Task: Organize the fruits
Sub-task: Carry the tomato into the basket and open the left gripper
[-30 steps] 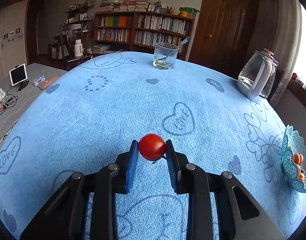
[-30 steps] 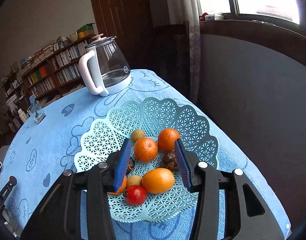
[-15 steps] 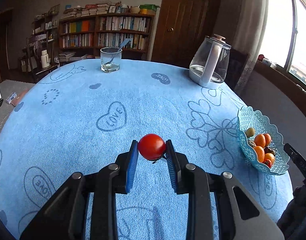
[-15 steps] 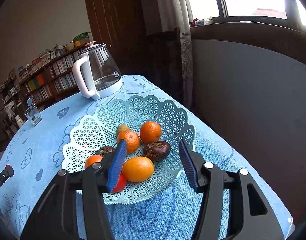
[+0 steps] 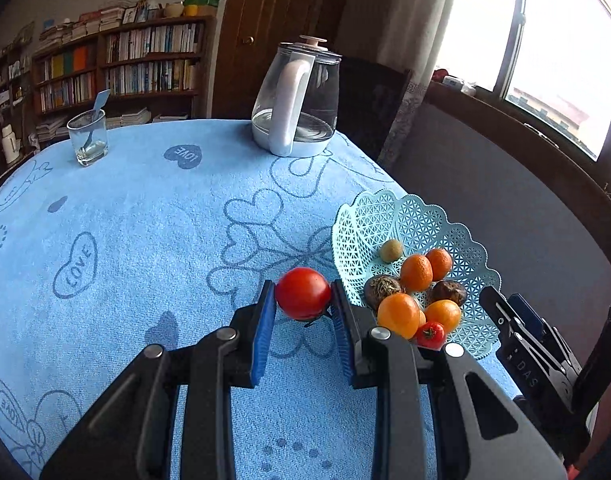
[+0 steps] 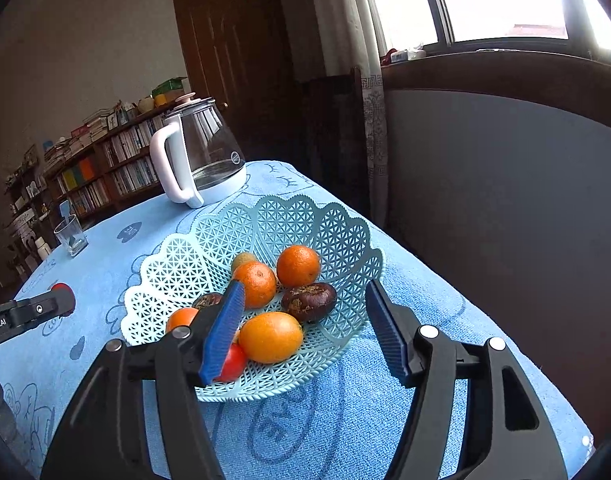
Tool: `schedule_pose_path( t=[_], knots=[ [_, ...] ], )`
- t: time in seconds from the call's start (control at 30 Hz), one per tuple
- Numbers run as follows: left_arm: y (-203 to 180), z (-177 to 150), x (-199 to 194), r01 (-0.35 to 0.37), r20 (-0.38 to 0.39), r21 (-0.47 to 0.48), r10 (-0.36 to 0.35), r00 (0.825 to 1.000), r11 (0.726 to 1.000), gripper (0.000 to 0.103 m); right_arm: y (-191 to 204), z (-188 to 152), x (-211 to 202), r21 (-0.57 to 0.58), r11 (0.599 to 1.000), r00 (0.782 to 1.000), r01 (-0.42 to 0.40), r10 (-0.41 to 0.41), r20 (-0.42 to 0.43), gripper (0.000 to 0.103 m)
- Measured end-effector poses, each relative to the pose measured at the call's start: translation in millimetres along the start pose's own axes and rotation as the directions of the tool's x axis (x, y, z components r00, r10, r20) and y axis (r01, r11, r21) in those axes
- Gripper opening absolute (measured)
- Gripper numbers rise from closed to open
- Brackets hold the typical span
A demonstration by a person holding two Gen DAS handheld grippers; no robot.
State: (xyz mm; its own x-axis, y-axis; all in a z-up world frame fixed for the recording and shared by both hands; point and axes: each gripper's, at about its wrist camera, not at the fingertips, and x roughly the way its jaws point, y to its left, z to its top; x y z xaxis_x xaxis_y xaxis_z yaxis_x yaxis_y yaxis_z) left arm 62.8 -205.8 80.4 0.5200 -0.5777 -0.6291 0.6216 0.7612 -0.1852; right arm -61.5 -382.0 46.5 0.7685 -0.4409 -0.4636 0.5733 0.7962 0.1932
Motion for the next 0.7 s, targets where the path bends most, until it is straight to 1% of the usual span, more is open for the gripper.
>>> schedule_pose_path(
  t=[0.07,0.17,0.33,0.53,0.6,0.63,0.7],
  knots=[
    [-11,5,8,0.005,-0.006,0.025,-0.004,1.0,1.0,0.028,0,-1,-2,0.0,1.0,1.0,0.001,-0.001,0.01,0.071],
    [-23,11,21,0.025,-0.02,0.052,-0.023,1.0,0.998,0.028,-2,-1,-3,0.007,1.0,1.0,0.001,-0.001,0.018,0.073],
    [-39,19,38,0.062,-0.046,0.076,-0.058,0.997,0.995,0.028,-9,0,0,0.045,0.999,1.0,-0.001,0.0,0.008,0.073],
    [-53,26,51,0.073,-0.053,0.104,-0.068,0.996,0.992,0.03,-10,0,1,0.049,0.999,1.0,-0.005,0.004,0.006,0.073],
    [-53,27,52,0.07,-0.053,0.099,-0.065,0.996,0.993,0.04,-10,0,1,0.052,0.999,1.0,-0.007,0.007,0.006,0.073],
    [-52,27,52,0.063,-0.045,0.094,-0.059,0.997,0.994,0.049,-10,0,2,0.054,0.999,1.0,-0.008,0.008,0.005,0.073],
    [-49,27,51,0.045,-0.039,0.085,-0.042,0.998,0.995,0.049,-11,-1,2,0.057,0.998,1.0,-0.011,0.01,0.006,0.073]
  ],
)
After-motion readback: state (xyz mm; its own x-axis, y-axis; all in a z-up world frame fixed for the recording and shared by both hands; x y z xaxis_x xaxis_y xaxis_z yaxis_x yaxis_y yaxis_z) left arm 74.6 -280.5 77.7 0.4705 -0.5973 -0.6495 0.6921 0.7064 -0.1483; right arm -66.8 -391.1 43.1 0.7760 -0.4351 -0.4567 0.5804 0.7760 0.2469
